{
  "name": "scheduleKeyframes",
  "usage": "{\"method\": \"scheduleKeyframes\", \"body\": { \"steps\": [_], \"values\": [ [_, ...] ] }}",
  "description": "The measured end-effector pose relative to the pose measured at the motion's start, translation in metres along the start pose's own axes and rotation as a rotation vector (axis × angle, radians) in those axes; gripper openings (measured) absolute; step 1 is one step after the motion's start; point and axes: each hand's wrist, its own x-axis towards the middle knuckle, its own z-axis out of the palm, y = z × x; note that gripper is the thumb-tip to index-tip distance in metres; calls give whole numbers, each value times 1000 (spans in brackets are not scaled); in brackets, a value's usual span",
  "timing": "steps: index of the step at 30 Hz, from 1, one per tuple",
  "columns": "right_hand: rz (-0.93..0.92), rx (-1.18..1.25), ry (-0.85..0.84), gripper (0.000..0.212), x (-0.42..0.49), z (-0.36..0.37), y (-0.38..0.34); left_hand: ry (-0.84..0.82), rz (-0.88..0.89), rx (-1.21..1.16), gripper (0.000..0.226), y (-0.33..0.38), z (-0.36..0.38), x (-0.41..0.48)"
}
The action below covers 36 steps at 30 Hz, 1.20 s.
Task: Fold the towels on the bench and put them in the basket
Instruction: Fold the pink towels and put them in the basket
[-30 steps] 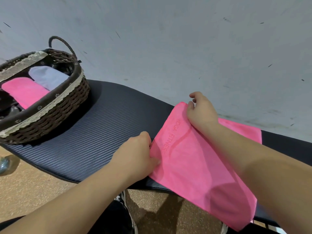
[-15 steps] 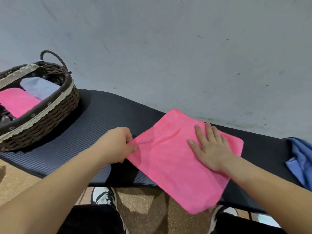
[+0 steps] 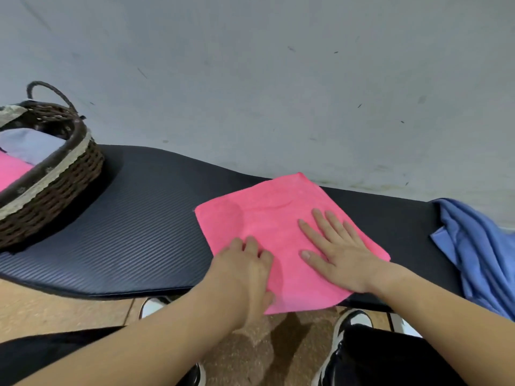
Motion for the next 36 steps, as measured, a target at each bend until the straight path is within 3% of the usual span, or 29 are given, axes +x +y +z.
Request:
{"method": "scheduleKeyframes", "body": {
  "steps": [3,6,10,13,17,23,27,31,36],
  "values": [
    [141,68,-15,73,-9,8,-6,-2,-13,-42,87,-11,8,13],
    [205,72,-28,80,-29,12,-22,90,61,-82,84,-31,16,26],
    [173,186,315,58,-34,-5,-5,278,108,-197,64,-40,13,32],
    [297,457,469,35,-10,-20,29,369,107,-253,56,-42,9,32],
    [456,709,491,20,23,-33,55,445,113,-260,34,-44,11,35],
    [611,864,469,35,52,-34,71,480,107,-273,26,-49,14,42],
    [614,890,445,30,58,-31,71,482,121,-294,21,-50,13,40],
    [613,965,532,9,53,-34,73,469,148,-278,29,-49,15,37],
    [637,886,588,10,51,-26,80,390,162,-243,60,-44,20,29]
  ]
}}
